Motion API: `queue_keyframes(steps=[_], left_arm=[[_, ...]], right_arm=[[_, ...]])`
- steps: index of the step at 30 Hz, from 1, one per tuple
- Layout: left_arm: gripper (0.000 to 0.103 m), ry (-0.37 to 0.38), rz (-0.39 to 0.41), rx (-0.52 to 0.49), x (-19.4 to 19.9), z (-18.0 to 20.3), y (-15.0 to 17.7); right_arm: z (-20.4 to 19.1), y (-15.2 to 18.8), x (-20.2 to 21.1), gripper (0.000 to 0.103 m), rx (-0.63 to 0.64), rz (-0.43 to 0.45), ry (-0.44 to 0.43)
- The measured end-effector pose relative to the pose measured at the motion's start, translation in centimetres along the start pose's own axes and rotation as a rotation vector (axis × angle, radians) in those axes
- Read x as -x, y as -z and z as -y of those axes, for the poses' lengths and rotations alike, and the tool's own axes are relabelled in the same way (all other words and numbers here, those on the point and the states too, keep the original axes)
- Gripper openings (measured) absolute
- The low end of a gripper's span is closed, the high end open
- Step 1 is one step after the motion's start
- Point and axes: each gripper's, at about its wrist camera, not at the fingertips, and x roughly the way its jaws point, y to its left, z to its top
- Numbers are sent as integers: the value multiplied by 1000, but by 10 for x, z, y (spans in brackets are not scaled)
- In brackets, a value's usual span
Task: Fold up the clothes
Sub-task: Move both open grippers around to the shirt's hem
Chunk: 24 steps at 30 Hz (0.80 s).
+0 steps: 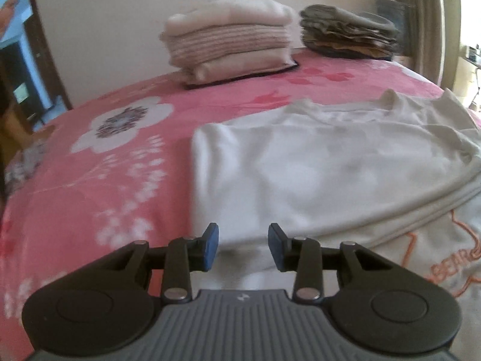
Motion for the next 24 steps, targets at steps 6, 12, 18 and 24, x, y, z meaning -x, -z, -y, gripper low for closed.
queue_keyframes(steps=[6,12,18,24], left_arm=[[39,15,-18,58,48,-33,11],[44,80,14,59,99,-44,13],[49,220,-54,9,126,-13,41],[49,316,-179,-31,131,24,83]], right_arm=[[4,15,57,25,-93,12,-18],[5,32,101,25,-174,-1,-20],[0,57,119,25,-274,-81,-12],[-28,98,116,25,-330,-208,-56]])
